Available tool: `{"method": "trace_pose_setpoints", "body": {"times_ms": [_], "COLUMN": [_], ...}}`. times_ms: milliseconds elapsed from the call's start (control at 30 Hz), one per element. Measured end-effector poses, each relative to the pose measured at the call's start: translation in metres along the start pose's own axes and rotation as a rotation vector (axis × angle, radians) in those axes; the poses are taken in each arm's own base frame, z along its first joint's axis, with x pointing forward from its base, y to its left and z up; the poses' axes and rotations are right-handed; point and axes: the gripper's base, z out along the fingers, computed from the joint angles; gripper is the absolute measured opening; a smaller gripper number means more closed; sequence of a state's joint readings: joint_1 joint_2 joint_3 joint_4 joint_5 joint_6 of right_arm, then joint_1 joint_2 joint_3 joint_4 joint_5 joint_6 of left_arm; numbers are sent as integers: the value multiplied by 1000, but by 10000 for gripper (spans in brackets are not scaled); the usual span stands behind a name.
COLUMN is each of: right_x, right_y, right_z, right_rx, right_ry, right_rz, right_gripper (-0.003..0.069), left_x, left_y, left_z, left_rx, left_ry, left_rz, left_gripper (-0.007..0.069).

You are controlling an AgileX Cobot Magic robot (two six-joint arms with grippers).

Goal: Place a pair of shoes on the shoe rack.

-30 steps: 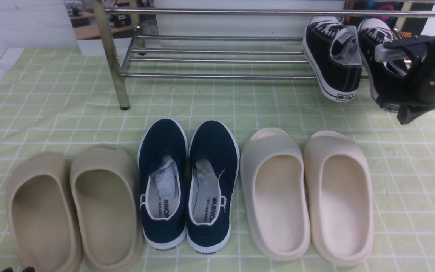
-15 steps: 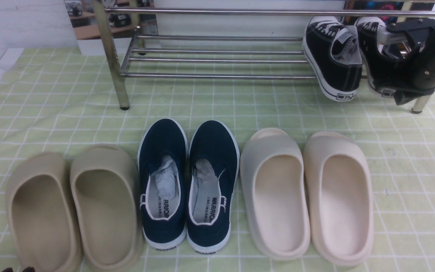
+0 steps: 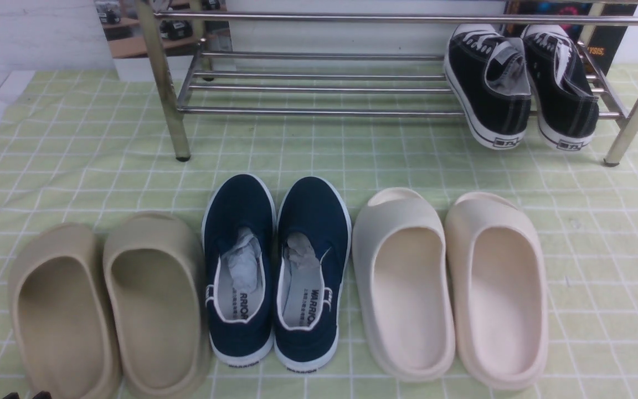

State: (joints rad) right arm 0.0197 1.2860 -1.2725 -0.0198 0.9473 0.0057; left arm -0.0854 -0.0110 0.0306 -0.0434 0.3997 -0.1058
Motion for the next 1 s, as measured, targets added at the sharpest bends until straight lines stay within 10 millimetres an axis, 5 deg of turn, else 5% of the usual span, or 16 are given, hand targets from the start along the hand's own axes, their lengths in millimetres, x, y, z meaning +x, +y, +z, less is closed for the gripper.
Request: {"method": "trace_pose_setpoints", "body": {"times_ms": [100, 233, 433, 667, 1000], "right_x": [36, 111, 166, 201, 240], "right_y": [2, 6, 4, -2, -2], "right_z": [-7, 5, 18, 27, 47], "right_rx": [-16, -58, -38, 31, 37], "right_ry": [-36, -182, -509, -785, -668], "right_rz": [6, 50, 66, 63, 65], "right_gripper": [8, 8, 9, 14, 20], "left_x": [0, 0, 0, 0, 0], "left_y": [0, 0, 0, 0, 0], "left_z": [0, 0, 0, 0, 0], "left_rx": [0, 0, 0, 0, 0], "left_ry": [0, 0, 0, 0, 0], "left_rz": [0, 0, 0, 0, 0], "left_gripper": [239, 239, 239, 239, 239]}}
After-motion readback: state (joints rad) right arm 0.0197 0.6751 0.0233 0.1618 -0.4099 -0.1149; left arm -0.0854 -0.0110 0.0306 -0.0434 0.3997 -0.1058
